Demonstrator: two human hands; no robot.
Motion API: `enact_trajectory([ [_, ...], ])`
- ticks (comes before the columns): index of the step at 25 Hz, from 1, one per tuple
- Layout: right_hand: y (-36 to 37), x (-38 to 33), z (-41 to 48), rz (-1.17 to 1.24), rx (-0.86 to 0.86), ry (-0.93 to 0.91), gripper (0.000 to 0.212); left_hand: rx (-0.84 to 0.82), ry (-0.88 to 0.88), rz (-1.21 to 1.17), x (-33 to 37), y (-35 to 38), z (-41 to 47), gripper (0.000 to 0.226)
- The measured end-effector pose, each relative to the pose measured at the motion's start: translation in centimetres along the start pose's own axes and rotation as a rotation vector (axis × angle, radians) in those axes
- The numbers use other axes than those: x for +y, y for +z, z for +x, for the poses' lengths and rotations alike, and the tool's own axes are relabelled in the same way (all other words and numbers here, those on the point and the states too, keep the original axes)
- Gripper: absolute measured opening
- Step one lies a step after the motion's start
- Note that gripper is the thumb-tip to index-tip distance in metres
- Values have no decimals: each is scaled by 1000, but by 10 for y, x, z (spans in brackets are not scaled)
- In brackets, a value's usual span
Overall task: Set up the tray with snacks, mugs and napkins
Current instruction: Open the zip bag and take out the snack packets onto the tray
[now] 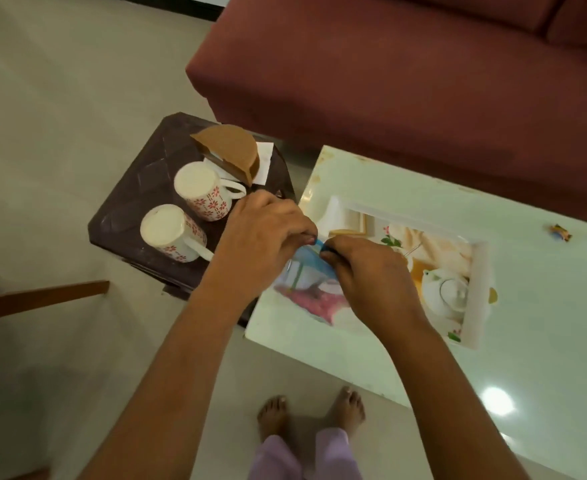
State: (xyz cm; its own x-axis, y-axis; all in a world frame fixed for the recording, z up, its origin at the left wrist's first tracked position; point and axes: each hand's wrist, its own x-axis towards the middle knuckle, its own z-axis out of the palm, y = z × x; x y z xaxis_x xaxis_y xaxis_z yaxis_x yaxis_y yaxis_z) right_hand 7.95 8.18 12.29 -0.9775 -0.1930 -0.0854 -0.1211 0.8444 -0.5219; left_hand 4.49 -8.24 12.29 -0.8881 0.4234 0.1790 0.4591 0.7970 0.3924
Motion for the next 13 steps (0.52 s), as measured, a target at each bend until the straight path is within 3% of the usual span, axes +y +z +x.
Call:
enact_trajectory([
  [3,24,-18,-8,139,115,41,38,333,-539,-490,2,24,-22,29],
  [5,42,-24,-9,203,63,103,28,407,-884,-849,2,38,-32,32],
  [6,50,-23,-10,219,3,129,21,393,-971,-984,1,43,-35,25],
  [8,60,-21,-12,228,-51,163,15,332,-1035,-1094,-2,46,-35,11],
  [10,65,-27,-10,249,2,202,9,261,-1024,-1126,-7,44,-34,7],
  [13,67,-39,6,265,169,254,23,127,-919,-1157,-5,40,-32,7],
])
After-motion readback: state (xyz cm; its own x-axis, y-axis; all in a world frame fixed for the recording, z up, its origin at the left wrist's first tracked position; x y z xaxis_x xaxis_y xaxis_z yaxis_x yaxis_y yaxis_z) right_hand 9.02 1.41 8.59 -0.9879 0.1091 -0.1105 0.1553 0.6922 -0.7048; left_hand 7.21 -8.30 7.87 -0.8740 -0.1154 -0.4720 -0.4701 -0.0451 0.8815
